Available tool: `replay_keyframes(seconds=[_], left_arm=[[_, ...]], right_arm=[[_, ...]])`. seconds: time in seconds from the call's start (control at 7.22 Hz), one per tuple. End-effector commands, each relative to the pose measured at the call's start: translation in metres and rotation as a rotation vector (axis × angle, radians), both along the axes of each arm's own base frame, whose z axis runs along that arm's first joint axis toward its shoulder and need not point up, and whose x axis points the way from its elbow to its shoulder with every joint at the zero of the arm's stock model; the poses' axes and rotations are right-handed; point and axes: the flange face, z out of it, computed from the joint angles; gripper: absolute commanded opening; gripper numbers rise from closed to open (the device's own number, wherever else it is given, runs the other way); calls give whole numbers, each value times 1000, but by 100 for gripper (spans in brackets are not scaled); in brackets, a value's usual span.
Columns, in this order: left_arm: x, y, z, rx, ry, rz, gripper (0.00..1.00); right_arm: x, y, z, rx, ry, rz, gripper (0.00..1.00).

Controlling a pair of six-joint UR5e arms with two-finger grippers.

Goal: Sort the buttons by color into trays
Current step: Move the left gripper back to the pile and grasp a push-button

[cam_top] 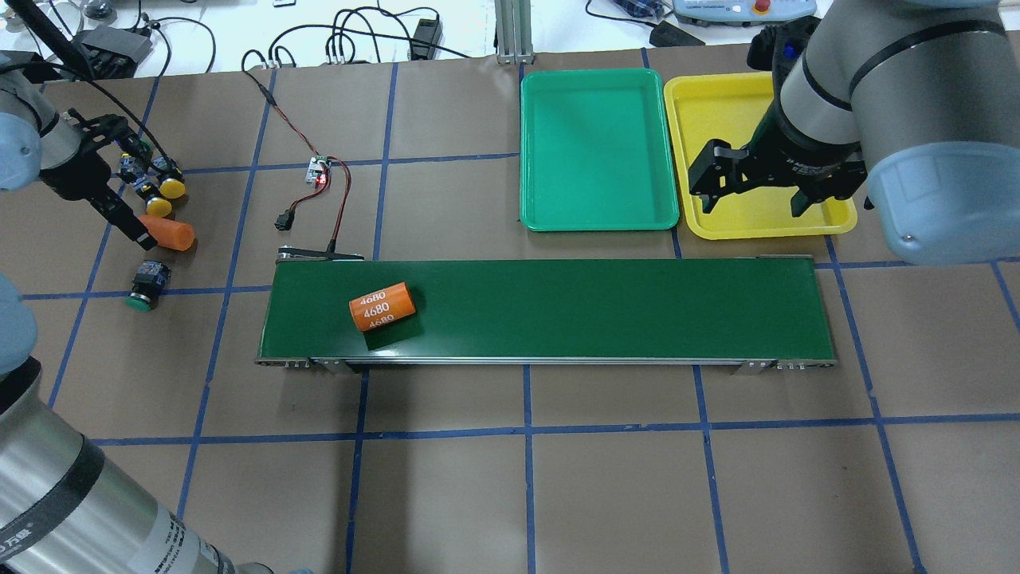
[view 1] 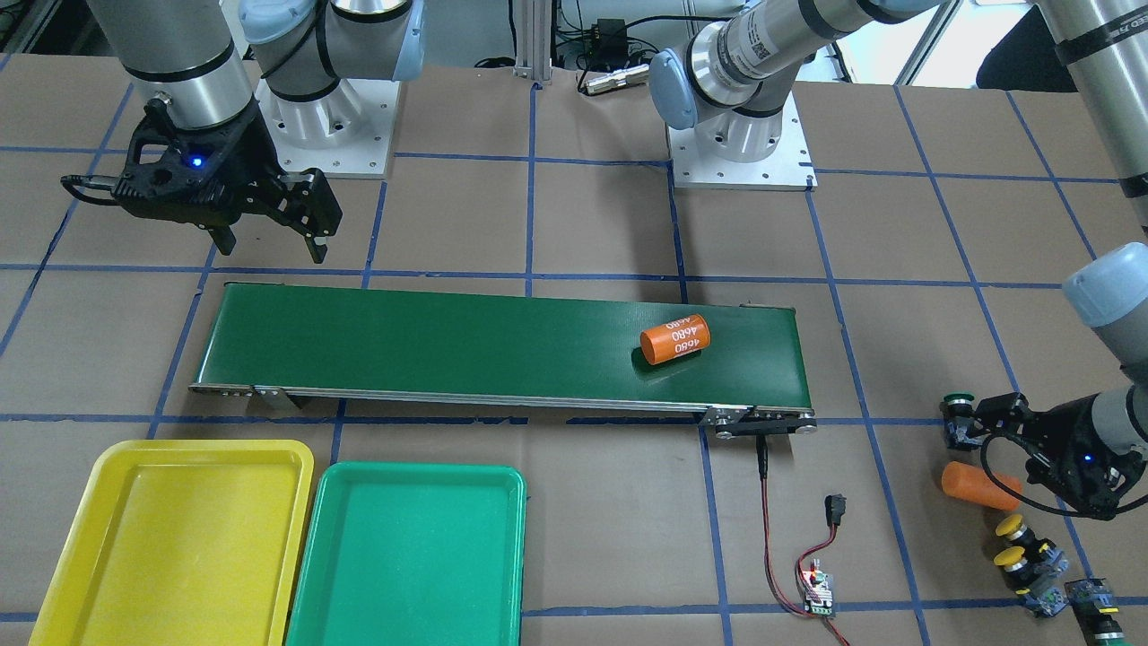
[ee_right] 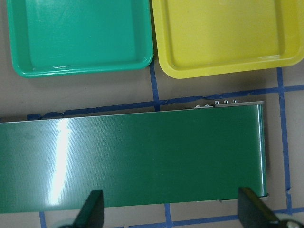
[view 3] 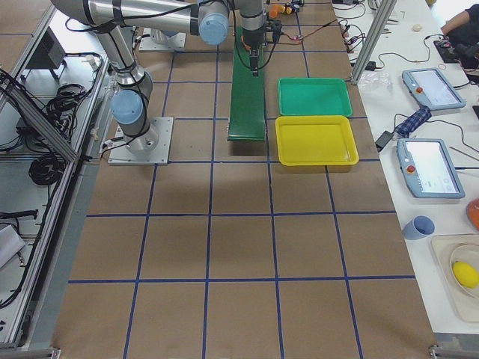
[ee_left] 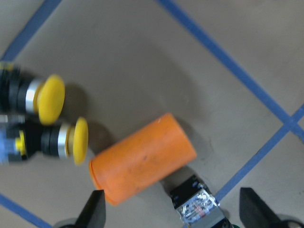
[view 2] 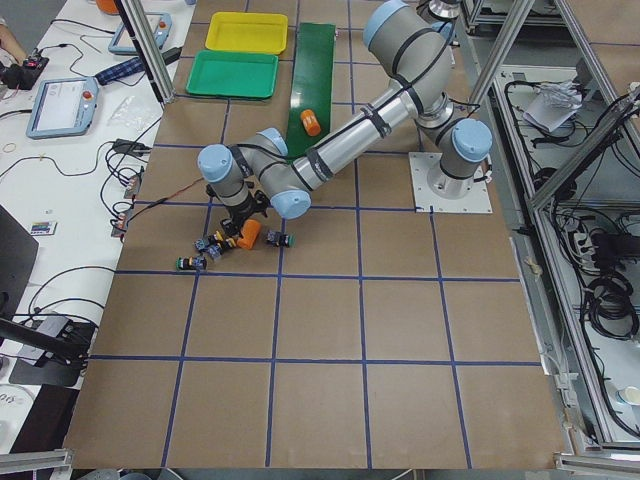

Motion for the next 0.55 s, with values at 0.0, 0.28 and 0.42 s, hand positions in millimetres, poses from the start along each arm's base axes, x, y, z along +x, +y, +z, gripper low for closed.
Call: replay_keyframes(seconds=[0.0,0.28,0.42], left_arm=[[-4,22,-23,17,-42,267,100],[2,30,-42,15,-45,292,100],[4,35,-45,25,-37,291,68]], right_arm=[[1,10,-11,93,-8,-13,100],[1,9,-10,92,-7,-9,100],[1,9,-9,90,-3,-7,100]])
